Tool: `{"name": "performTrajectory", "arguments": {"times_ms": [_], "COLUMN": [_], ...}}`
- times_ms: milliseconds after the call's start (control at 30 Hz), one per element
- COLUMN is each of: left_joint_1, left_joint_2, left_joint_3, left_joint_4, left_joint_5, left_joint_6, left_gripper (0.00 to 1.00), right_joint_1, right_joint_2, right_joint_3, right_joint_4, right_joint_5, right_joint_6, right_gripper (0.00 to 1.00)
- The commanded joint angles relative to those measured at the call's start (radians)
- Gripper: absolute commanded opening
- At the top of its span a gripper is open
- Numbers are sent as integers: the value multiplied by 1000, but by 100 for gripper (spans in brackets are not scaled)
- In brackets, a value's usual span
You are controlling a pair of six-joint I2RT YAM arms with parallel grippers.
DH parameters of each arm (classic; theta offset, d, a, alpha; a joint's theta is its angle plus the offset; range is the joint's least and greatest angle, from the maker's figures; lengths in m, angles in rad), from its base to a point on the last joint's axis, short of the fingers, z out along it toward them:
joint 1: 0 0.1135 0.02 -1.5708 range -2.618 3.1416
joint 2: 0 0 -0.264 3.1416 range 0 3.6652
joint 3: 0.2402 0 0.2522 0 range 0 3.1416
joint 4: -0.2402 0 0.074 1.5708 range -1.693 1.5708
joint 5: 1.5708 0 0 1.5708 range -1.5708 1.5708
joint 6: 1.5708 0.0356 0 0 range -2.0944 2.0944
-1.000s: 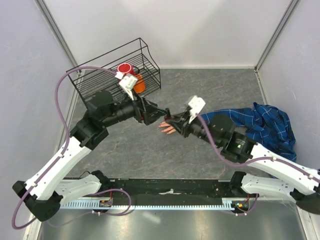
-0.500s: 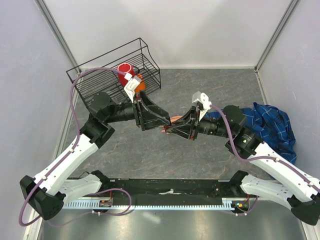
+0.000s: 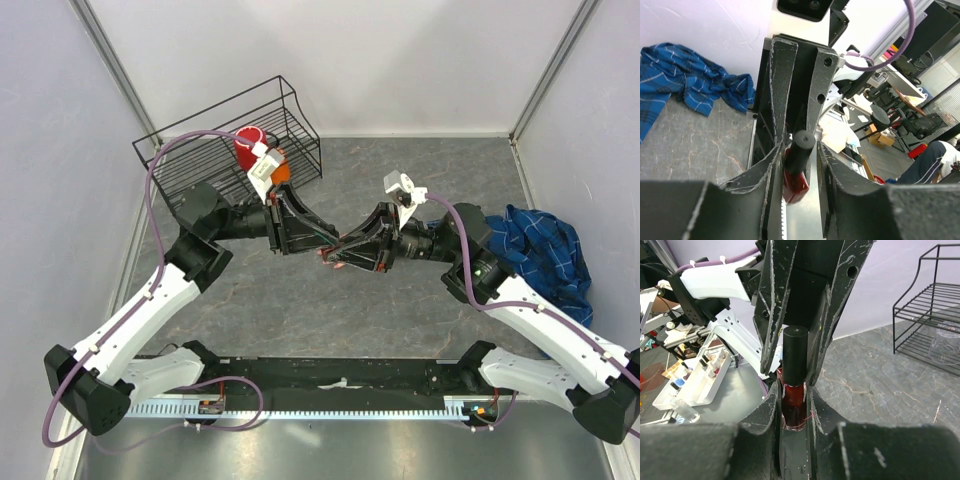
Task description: Paint the nails
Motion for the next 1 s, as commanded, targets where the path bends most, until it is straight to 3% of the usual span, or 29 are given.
{"name": "performTrajectory", "arguments": {"times_ms": [0,67,100,133,200,233,267,333,367,433,600,633,667,700,767,867,900,967], "left_joint_1": [-6,-6,-6,-6,-13,-27,-51,-176,-223,-224,-224,-222,-213,-205,-166,-81,-60,-5], "left_joint_2": [16,28,30,27,20,20,25,51,95,128,132,125,113,85,47,-10,-24,-53], "left_joint_3": [72,83,86,92,99,136,173,292,323,356,339,330,319,287,252,210,192,178], "left_joint_4": [-31,-33,-48,-60,-155,-247,-359,-657,-710,-772,-732,-722,-679,-647,-566,-501,-493,-479], "left_joint_5": [32,37,25,14,-64,-124,-358,-687,-895,-946,-865,-846,-789,-752,-644,-475,-435,-338], "left_joint_6": [49,55,60,78,113,198,260,373,379,331,307,308,311,314,310,296,291,287], "left_gripper": [34,28,12,4,2,2,2,2,2,2,4,12,35,44,58,64,78,83], "right_joint_1": [-7,-9,-7,-7,-3,12,110,288,424,480,490,484,461,441,373,293,274,200], "right_joint_2": [20,15,13,13,20,24,33,61,111,153,149,126,112,96,52,-6,-19,-37], "right_joint_3": [24,26,30,35,62,81,102,148,171,182,139,127,101,89,55,21,17,15], "right_joint_4": [12,-4,-15,-30,-113,-164,-292,-366,-386,-383,-308,-301,-279,-273,-271,-271,-271,-271], "right_joint_5": [4,19,25,37,121,205,499,937,1238,1335,1276,1237,1199,1074,951,704,653,474], "right_joint_6": [-17,-32,-40,-49,-100,-141,-243,-362,-418,-427,-422,-422,-419,-402,-388,-382,-375,-339], "right_gripper": [0,0,0,0,0,0,0,0,0,0,0,0,0,0,0,0,0,0]}}
